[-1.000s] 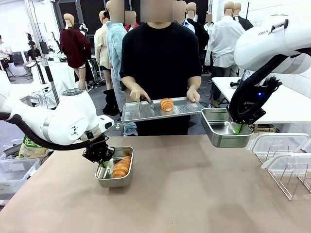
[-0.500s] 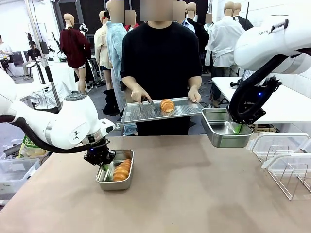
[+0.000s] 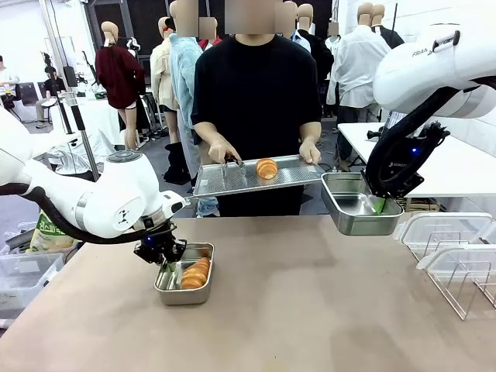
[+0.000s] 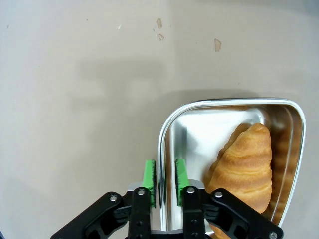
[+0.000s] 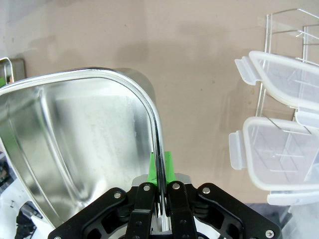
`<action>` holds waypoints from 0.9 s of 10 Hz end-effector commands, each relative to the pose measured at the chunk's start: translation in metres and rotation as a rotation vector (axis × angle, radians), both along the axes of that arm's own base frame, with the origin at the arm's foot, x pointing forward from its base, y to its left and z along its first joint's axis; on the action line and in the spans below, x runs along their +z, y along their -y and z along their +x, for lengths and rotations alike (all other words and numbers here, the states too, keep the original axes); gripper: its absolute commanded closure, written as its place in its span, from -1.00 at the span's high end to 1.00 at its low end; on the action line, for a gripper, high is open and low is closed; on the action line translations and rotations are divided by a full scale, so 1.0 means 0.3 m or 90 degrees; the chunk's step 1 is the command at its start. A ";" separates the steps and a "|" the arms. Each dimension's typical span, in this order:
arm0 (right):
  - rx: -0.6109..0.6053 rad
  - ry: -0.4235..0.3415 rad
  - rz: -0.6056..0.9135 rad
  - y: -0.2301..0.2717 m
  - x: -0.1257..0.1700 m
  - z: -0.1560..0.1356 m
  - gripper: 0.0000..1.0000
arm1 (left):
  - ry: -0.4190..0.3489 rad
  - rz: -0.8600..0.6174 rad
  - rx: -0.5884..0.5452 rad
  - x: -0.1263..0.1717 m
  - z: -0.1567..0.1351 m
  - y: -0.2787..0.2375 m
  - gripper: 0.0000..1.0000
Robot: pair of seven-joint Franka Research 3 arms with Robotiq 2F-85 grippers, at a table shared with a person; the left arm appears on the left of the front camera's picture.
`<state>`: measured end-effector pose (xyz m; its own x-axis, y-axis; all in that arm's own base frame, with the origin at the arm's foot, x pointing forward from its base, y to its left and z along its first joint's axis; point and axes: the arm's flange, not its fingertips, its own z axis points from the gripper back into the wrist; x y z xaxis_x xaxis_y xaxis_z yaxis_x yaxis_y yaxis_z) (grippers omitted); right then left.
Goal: Place the bread in airtight containers.
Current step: Once an object is inside an Airtight Container , place the container in the center of the table.
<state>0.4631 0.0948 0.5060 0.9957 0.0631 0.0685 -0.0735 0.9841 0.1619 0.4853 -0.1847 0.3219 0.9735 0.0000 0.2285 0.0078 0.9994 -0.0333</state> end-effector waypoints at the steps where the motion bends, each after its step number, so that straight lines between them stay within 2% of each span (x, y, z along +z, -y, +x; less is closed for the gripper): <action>1: -0.002 0.003 0.000 0.003 0.002 -0.008 -1.00 | 0.008 0.019 0.027 -0.007 0.011 0.021 0.56; 2: -0.002 0.003 0.000 0.003 0.002 -0.008 -1.00 | 0.013 0.019 0.031 -0.001 0.014 0.020 0.95; 7: -0.002 0.003 0.000 0.003 0.002 -0.008 -1.00 | 0.022 0.024 0.034 0.014 0.009 0.014 1.00; 9: -0.002 0.003 0.000 0.003 0.002 -0.008 -1.00 | 0.012 0.015 0.036 0.019 0.005 0.018 1.00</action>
<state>0.4631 0.0948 0.5060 0.9957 0.0631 0.0685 -0.0735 0.9841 0.1619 0.4893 -0.1838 0.3266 0.9694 0.0175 0.2450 -0.0119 0.9996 -0.0243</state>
